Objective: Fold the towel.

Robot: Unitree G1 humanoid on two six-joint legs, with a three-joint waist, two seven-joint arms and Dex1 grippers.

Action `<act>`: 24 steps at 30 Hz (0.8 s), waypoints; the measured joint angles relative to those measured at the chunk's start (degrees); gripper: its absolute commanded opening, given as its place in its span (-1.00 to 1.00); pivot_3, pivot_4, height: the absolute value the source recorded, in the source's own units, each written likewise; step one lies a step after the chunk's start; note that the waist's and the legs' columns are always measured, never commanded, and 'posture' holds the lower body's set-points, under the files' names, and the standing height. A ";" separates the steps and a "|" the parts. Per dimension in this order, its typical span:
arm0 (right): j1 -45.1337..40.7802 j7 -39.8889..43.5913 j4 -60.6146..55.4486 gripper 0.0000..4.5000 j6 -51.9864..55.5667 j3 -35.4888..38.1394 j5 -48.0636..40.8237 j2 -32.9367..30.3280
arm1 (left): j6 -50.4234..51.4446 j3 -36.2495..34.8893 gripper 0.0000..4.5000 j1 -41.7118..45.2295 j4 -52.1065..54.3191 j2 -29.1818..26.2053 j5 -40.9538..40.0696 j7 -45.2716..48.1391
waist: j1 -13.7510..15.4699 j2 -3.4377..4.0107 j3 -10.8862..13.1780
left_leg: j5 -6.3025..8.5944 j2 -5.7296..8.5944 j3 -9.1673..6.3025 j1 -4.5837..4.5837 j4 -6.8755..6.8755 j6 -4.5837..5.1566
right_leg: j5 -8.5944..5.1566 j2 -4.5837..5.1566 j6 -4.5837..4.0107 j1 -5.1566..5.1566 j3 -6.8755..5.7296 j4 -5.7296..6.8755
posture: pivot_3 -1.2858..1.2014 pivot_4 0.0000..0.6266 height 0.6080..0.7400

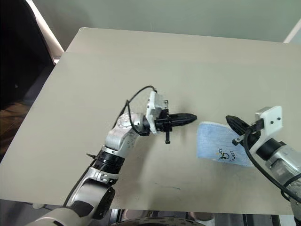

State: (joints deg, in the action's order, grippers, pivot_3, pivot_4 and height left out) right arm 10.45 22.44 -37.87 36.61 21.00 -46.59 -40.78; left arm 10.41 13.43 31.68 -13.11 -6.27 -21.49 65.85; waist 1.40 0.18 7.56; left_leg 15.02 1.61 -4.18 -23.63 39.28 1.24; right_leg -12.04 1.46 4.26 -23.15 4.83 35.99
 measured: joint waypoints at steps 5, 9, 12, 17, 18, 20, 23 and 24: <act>1.24 1.18 2.23 -1.00 -2.31 -1.90 4.77 1.89 | -2.72 3.43 -0.99 0.75 -5.50 2.76 2.34 1.42 | 0.06 0.01 0.01 | 0.01 0.00 0.01 -0.01 0.01 0.02 | 0.00 0.02 0.01 -0.01 0.00 -0.02 | 0.03 -0.52 1.00; 3.15 2.27 2.60 -1.00 -3.37 -1.12 6.33 2.51 | -5.75 4.69 -0.99 2.94 -11.08 7.05 4.36 1.44 | 0.35 0.01 0.01 | 0.03 0.01 0.01 -0.02 0.05 0.05 | 0.02 0.03 0.05 0.04 0.00 -0.02 | 0.03 -0.52 1.00; 4.91 2.74 2.77 -1.00 -4.03 -0.59 7.55 3.27 | -8.01 5.83 -0.99 4.79 -14.70 10.40 5.66 1.52 | 0.34 0.01 0.01 | 0.05 0.01 0.03 -0.02 0.10 0.06 | 0.04 0.03 0.08 0.06 0.00 -0.02 | 0.03 -0.52 1.00; 6.18 2.58 6.19 -1.00 -6.87 -0.44 10.67 8.04 | -11.06 8.27 -0.99 6.10 -20.37 12.77 9.18 1.72 | 0.32 0.04 -0.01 | 0.06 0.00 0.02 0.00 0.12 0.08 | 0.05 0.01 0.10 0.07 0.01 -0.01 | 0.03 -0.52 1.00; 6.41 2.53 7.59 -1.00 -7.49 -0.53 11.07 9.40 | -11.67 9.00 -0.99 5.94 -21.52 12.77 10.02 2.05 | 0.31 0.07 -0.02 | 0.06 0.00 0.02 0.00 0.10 0.09 | 0.05 0.02 0.11 0.07 0.02 -0.01 | 0.03 -0.52 1.00; 5.89 1.97 11.13 -1.00 -9.09 -0.44 11.04 14.22 | -12.57 10.11 -0.99 5.08 -23.37 12.80 11.55 2.45 | 0.30 0.10 -0.02 | 0.07 0.00 0.01 -0.01 0.10 0.10 | 0.05 0.00 0.12 0.05 0.02 -0.02 | 0.03 -0.52 1.00; 5.35 1.69 15.02 -1.00 -11.63 -1.64 12.91 17.62 | -14.71 11.32 -0.99 3.92 -25.72 13.06 13.33 2.77 | 0.25 0.28 -0.05 | 0.10 0.03 0.02 -0.02 0.12 0.15 | 0.05 0.02 0.15 0.05 0.05 -0.03 | 0.03 -0.52 1.00; 5.17 1.70 15.63 -1.00 -12.18 -2.15 13.34 18.30 | -15.52 11.51 -0.99 3.61 -26.26 13.18 13.77 2.79 | 0.23 0.30 -0.06 | 0.11 0.03 0.02 -0.02 0.13 0.15 | 0.05 0.02 0.15 0.04 0.05 -0.03 | 0.03 -0.52 1.00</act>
State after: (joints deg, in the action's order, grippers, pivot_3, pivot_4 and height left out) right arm 15.62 24.14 -22.23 24.43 18.84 -33.24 -22.48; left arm -5.11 24.94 35.29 -39.38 6.91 -7.73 68.64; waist 1.63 0.48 7.50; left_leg 15.12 1.64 -4.16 -23.65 39.41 1.40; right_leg -11.99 1.48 4.41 -23.11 4.88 35.97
